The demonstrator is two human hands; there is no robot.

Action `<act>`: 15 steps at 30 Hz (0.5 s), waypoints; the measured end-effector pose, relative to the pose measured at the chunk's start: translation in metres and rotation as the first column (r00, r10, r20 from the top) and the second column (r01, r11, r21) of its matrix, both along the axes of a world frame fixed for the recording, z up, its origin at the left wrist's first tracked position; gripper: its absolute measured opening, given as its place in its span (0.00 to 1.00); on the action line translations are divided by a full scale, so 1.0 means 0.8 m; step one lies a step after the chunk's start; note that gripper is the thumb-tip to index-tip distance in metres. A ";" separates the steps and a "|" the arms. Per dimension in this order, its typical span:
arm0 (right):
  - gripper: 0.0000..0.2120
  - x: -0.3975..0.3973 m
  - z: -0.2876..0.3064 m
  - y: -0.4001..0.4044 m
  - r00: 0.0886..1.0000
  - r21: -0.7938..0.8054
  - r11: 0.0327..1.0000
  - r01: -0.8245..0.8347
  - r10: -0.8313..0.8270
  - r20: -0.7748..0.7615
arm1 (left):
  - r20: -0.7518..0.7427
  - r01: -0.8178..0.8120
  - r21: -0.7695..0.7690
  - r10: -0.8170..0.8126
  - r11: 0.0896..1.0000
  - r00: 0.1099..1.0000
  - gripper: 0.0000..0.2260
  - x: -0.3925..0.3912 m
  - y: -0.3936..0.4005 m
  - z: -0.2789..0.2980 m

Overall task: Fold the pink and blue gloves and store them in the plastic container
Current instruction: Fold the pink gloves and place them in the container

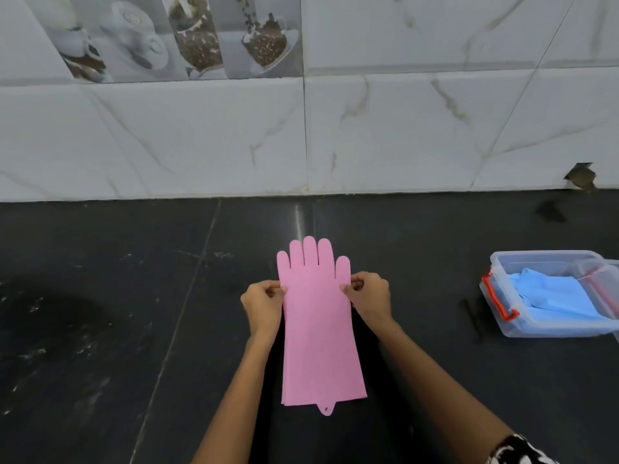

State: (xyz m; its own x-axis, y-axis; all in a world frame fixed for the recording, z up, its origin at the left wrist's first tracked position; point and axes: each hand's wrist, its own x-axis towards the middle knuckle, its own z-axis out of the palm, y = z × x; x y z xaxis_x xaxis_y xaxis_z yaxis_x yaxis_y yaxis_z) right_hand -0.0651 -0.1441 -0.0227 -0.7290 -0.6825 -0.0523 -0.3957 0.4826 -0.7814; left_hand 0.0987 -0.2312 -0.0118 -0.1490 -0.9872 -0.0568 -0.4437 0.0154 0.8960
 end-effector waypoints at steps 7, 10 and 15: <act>0.11 0.015 0.001 0.069 0.993 0.041 0.994 -0.104 0.102 0.051 | 0.078 0.074 -0.017 -0.072 0.997 0.994 0.07 0.028 0.039 -0.004; 0.10 0.035 0.001 0.103 0.982 0.119 0.978 -0.171 0.160 0.096 | 0.138 0.130 0.019 -0.131 0.991 0.982 0.09 0.047 0.067 -0.008; 0.10 0.051 0.007 0.120 0.979 0.131 0.977 -0.167 0.149 0.138 | 0.225 0.112 0.021 -0.114 0.993 0.968 0.06 0.056 0.089 -0.008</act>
State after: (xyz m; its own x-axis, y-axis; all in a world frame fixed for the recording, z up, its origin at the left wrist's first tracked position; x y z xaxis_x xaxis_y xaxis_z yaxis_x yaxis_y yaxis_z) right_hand -0.0244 -0.0482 -0.0170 -0.5937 -0.7678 -0.2410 -0.3782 0.5305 -0.7586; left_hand 0.1437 -0.1602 -0.0179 -0.2419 -0.9641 -0.1098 -0.6299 0.0699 0.7735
